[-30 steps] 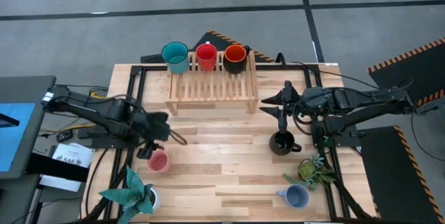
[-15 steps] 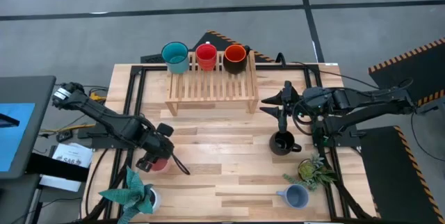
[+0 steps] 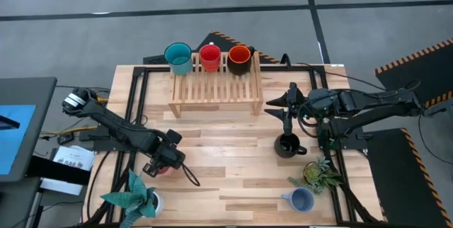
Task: Place coffee mugs
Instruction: Put the pink cup on the shelf aligned with the other blue cup
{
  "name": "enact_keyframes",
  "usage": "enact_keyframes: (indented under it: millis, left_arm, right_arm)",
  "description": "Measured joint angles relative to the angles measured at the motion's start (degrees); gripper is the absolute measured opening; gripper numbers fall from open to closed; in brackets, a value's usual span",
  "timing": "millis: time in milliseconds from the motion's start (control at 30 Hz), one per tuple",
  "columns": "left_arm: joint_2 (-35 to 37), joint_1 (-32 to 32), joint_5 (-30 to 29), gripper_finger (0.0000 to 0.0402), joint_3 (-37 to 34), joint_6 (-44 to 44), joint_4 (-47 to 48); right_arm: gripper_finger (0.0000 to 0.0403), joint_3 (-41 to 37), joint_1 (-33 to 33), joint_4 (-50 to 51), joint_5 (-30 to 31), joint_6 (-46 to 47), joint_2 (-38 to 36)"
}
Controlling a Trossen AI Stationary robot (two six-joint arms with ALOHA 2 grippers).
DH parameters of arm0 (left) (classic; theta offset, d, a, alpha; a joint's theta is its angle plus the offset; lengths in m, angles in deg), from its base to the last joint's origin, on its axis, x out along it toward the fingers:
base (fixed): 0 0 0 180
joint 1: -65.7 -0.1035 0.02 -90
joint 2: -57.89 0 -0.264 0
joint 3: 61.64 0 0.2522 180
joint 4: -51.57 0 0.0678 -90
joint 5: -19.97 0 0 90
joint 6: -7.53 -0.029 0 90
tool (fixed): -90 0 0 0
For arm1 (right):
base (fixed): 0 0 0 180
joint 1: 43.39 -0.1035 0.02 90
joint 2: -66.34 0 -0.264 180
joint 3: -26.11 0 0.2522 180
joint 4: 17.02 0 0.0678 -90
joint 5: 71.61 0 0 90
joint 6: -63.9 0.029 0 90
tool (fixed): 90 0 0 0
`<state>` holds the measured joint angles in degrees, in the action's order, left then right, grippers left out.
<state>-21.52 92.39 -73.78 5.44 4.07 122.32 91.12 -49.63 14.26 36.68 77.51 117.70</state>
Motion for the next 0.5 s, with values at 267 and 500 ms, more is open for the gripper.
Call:
enact_keyframes:
  millis: [267,500]
  left_arm:
    - [-2.3,-0.1,-0.2,0.0098,0.0,-3.8,-0.8]
    - [-0.8,-2.6,0.0,0.0010,2.2,-4.5,-0.4]
  right_arm:
    - [0.0162,0.0,0.0,0.0,0.0,-0.1,0.0]
    - [0.0162,0.0,0.0,0.8,0.0,-0.1,0.0]
